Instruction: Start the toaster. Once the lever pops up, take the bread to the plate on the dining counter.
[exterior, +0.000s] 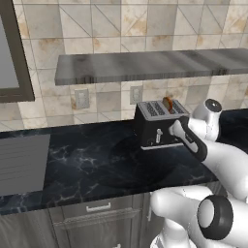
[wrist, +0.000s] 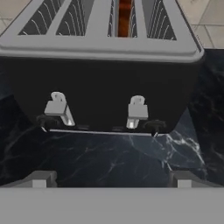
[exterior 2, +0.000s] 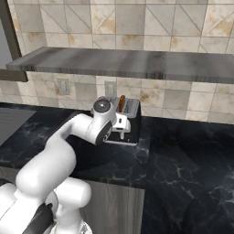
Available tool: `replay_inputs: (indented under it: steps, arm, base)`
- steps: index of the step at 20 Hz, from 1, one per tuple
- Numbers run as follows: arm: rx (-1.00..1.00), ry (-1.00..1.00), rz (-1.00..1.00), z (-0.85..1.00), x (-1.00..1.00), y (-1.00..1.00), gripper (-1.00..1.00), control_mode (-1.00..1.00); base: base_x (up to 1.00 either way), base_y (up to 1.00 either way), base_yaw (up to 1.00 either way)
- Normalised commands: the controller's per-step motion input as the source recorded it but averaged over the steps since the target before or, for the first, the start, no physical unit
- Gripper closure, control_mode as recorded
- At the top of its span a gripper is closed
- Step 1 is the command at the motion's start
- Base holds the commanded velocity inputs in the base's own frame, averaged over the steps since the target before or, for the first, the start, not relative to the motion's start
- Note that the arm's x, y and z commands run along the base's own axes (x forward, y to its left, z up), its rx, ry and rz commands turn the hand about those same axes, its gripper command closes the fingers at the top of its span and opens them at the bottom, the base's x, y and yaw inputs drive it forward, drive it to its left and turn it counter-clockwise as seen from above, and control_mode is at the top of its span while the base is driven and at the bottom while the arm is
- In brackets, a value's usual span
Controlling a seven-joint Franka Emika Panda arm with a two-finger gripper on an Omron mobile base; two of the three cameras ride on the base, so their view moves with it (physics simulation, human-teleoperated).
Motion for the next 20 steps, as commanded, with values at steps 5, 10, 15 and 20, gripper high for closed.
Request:
replay_inputs:
  steps: [5, 10, 15, 20]
  arm:
    - [0.00, 0.00, 0.00, -0.11, 0.33, 0.00, -1.00, -1.00]
    - [0.00, 0.00, 0.00, -0.01, 0.31, 0.00, -1.00, -1.00]
    - [0.00, 0.00, 0.00, -0.01, 0.19, 0.00, -1.00, -1.00]
    - [0.00, 0.00, 0.00, -0.06, 0.00, 0.00, -1.00, -1.00]
  base:
    - [0.00, 0.00, 0.00]
    - [0.00, 0.00, 0.00]
    - [0.00, 0.00, 0.00]
    - [0.00, 0.00, 0.00]
